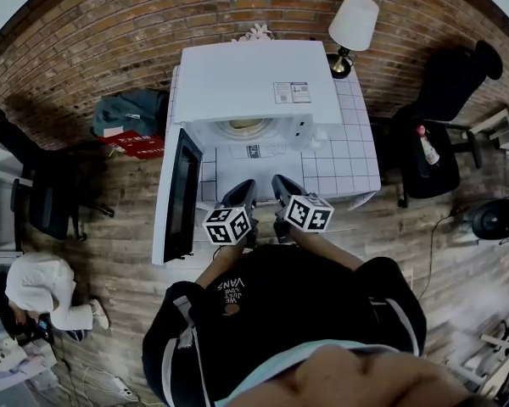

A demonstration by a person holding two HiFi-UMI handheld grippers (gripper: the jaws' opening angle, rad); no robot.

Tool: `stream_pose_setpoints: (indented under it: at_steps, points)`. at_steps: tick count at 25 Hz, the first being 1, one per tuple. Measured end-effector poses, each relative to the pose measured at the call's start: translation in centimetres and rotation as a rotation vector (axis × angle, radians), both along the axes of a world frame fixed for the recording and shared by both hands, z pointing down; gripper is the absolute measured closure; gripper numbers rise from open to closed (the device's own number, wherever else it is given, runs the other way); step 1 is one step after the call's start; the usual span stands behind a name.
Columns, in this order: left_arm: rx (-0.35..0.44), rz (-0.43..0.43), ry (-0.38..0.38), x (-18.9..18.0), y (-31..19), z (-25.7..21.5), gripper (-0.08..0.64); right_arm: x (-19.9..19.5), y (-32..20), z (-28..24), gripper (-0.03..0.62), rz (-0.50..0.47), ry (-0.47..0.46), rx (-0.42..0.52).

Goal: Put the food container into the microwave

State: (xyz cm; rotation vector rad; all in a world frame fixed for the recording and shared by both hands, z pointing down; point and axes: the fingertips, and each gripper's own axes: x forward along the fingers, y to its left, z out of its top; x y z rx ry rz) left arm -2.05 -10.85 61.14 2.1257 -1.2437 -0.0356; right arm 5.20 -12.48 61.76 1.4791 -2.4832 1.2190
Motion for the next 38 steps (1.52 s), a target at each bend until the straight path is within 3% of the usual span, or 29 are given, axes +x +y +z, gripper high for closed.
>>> stream_pose_setpoints:
  at_steps: [17, 38]
  points:
    - [0.0, -0.138, -0.019, 2.7, 3.5, 0.0, 0.538, 3.6, 2.5, 0.4, 0.58, -0.127, 0.012, -0.009]
    - [0.015, -0.2, -0.061, 4.3, 6.3, -0.3, 0.54, 5.6, 5.3, 0.3, 0.588, -0.191, 0.02, 0.001]
